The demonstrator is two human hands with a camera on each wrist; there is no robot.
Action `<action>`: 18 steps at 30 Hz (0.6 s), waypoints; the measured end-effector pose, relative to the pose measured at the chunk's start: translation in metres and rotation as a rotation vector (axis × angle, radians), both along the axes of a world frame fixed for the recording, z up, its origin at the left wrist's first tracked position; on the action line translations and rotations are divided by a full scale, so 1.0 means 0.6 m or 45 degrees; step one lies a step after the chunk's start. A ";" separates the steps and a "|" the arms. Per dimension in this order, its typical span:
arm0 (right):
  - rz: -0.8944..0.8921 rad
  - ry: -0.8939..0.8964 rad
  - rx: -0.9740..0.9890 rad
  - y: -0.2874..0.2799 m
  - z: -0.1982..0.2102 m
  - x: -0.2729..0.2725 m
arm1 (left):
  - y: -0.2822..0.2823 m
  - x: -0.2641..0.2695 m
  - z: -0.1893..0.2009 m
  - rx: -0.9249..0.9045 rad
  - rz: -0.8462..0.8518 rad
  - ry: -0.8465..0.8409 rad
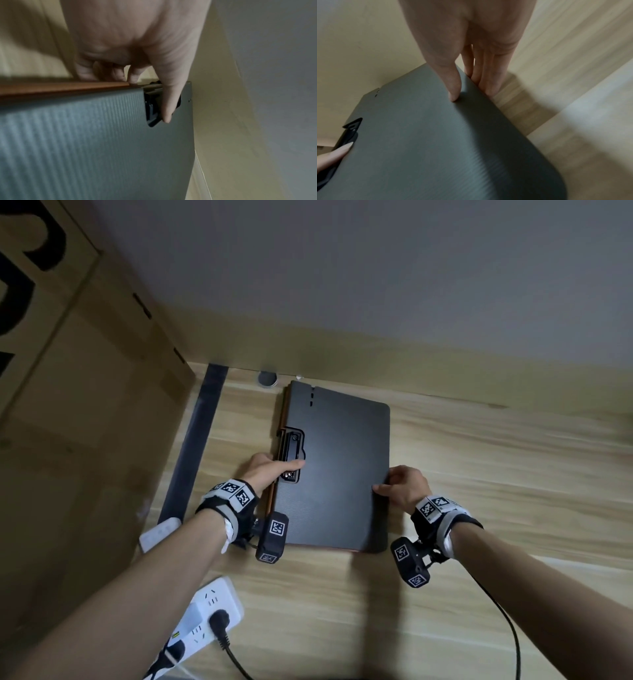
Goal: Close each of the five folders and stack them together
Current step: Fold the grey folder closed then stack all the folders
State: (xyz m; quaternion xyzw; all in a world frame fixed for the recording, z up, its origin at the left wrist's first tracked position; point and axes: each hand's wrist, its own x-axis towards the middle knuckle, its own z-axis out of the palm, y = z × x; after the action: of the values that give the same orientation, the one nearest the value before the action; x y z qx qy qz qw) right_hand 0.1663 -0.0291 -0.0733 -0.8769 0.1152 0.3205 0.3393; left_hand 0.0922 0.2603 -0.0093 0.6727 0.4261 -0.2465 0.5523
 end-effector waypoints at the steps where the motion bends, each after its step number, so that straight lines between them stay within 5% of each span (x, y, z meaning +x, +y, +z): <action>1: -0.008 -0.005 0.016 -0.006 0.000 -0.002 | -0.004 -0.003 -0.004 -0.021 0.003 -0.021; 18: -0.067 0.010 0.112 -0.180 0.024 -0.055 | -0.200 -0.054 0.016 -0.132 0.036 -0.245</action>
State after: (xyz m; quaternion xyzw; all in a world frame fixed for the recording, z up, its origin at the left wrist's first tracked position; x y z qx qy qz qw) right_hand 0.1331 -0.1374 -0.0592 -0.8565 0.1254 0.3197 0.3854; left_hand 0.0596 0.1403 0.0000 0.6578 0.3673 -0.1948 0.6280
